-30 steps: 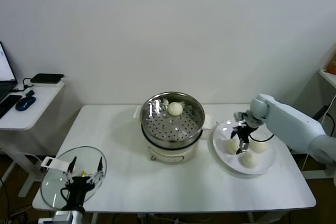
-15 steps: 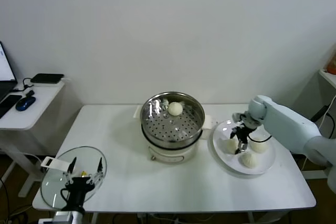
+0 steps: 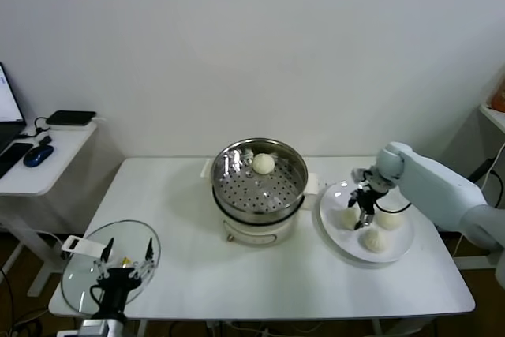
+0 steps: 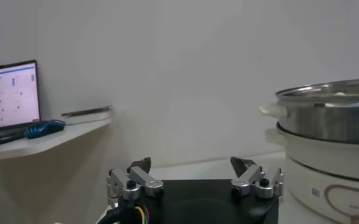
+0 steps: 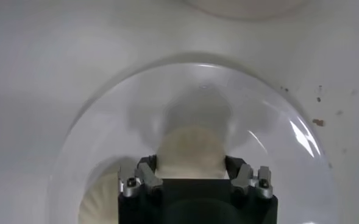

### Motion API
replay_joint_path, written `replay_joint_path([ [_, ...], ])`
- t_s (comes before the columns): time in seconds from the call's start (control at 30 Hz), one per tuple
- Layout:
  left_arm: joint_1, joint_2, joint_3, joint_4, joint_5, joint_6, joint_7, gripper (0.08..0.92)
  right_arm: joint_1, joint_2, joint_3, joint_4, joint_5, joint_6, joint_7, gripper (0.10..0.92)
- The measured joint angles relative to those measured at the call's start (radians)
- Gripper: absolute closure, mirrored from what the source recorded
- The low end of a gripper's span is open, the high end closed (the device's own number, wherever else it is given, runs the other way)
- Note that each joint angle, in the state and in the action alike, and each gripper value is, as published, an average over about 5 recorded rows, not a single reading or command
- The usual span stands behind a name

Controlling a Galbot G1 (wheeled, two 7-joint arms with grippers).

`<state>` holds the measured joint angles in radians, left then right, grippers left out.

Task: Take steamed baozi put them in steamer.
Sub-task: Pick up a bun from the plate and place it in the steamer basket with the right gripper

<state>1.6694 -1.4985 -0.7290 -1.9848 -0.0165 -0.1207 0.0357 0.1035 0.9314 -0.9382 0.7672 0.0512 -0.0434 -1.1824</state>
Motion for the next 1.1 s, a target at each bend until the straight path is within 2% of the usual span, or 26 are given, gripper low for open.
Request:
replay_joint_path([
  [0.27,-0.003,0.001,-0.002,-0.003,-0.002,0.002,0.0,0.177,0.115,-0.03,-0.083,0.055,0.078,0.003,-0.012,0.304],
  [0.57,-0.009,0.001,0.001,-0.001,0.0,0.002,0.0,0.177,0.341,-0.023,-0.257,0.102,0.257,-0.012,-0.025,0.304],
  [0.87,-0.015,0.001,0.008,-0.006,0.011,0.004,0.002,0.177,0.512,0.039,-0.375,0.111,0.448,-0.06,-0.02,0.305],
  [1.1,-0.014,-0.003,0.009,-0.015,0.011,0.005,0.003,0.177,0.553,0.128,-0.397,0.104,0.534,-0.097,-0.004,0.305],
])
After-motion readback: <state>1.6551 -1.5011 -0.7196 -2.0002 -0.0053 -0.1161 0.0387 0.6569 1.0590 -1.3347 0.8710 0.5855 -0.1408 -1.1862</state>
